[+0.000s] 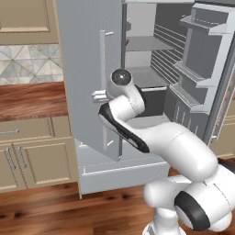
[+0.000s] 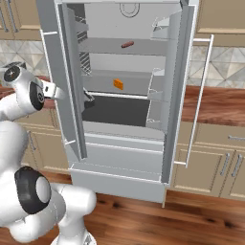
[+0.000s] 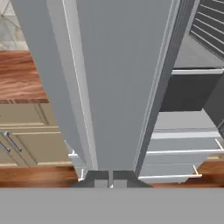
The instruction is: Retrieve the sausage and cheese from the fridge and place them on the cutting board on the counter.
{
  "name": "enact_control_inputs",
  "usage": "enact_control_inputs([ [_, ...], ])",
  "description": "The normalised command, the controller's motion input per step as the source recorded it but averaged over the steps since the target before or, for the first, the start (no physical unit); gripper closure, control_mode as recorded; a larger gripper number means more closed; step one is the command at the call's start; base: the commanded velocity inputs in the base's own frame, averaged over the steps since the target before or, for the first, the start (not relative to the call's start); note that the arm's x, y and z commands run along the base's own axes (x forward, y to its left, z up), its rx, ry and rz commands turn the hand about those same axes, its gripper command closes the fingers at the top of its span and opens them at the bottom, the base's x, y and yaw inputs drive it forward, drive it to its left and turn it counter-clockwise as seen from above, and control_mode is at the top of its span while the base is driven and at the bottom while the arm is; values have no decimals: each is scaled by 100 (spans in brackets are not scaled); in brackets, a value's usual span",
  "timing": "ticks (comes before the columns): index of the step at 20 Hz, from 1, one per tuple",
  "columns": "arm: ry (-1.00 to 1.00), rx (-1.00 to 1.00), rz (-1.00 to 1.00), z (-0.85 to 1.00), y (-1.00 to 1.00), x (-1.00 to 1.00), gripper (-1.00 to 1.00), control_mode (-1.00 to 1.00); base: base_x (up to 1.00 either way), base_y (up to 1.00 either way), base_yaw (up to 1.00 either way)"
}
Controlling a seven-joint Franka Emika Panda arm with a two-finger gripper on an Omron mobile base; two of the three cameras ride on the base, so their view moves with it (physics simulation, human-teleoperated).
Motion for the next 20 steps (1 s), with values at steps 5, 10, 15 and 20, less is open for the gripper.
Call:
enact_control_inputs([
  [5,12,2,0,17,-13,-89,-100,-100,0,0,0],
  [10,6,2,0,18,-86,-51,-100,-100,0,0,0],
  [15,8,3,-16,10,-100,54,-100,-100,0,0,0],
  [20,3,17,-24,17,-96,82,-100,-100,0,0,0],
])
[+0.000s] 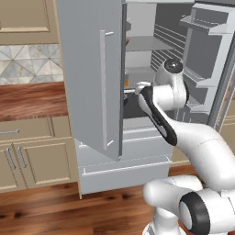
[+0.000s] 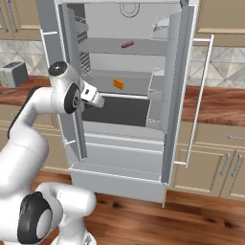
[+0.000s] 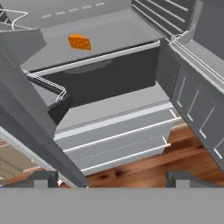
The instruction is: Retrieve the sausage and cheese from the fridge and place them on the cutting board on the counter.
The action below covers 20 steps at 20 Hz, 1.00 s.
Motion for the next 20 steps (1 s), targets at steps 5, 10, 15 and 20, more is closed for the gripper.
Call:
enact_control_inputs([
  [5,3,25,-28,26,-57,74,-100,-100,0,0,0],
  [10,0,30,-29,16,-2,73,-100,-100,0,0,0],
  [15,1,34,-25,9,0,69,-100,-100,0,0,0],
  [20,0,31,-14,0,11,37,-100,-100,0,0,0],
])
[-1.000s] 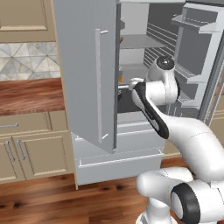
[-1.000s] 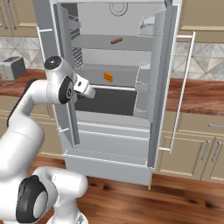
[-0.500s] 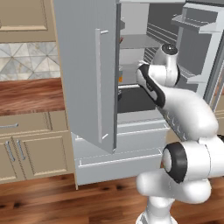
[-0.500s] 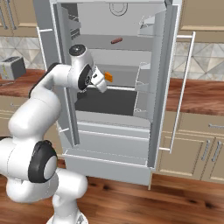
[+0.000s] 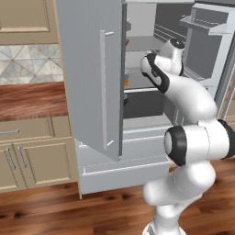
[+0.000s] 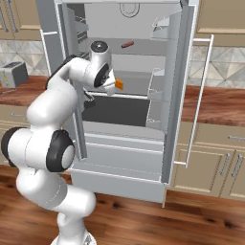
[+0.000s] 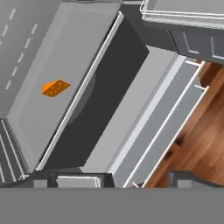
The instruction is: Retrieve the sausage and cheese from the fridge and place them on the cutting board on the counter.
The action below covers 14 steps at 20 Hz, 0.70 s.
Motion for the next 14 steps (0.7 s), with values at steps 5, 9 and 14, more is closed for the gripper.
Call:
enact_control_inputs([
  [5,0,25,0,0,39,47,-100,-100,0,0,0],
  [9,-2,13,0,0,77,53,-100,-100,0,0,0],
  [14,0,17,0,0,46,48,-100,-100,0,0,0],
])
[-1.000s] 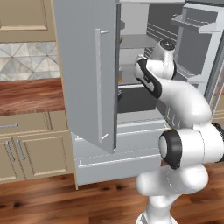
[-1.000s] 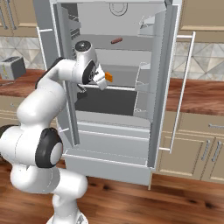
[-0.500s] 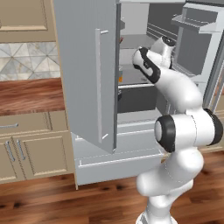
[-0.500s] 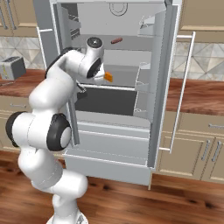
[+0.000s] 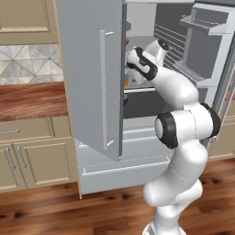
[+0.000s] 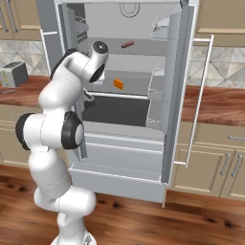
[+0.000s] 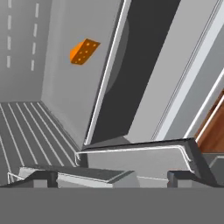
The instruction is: Retrieve the sausage and cheese from the fridge and place them on the cutting board on the counter.
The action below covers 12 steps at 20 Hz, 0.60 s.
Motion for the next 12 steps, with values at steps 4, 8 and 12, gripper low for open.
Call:
enact_control_inputs([
  [4,-3,18,0,0,64,7,-100,-100,0,0,0],
  [8,-5,12,1,4,73,-24,-100,-100,0,0,0],
  [12,-7,8,3,8,86,-38,-100,-100,0,0,0],
])
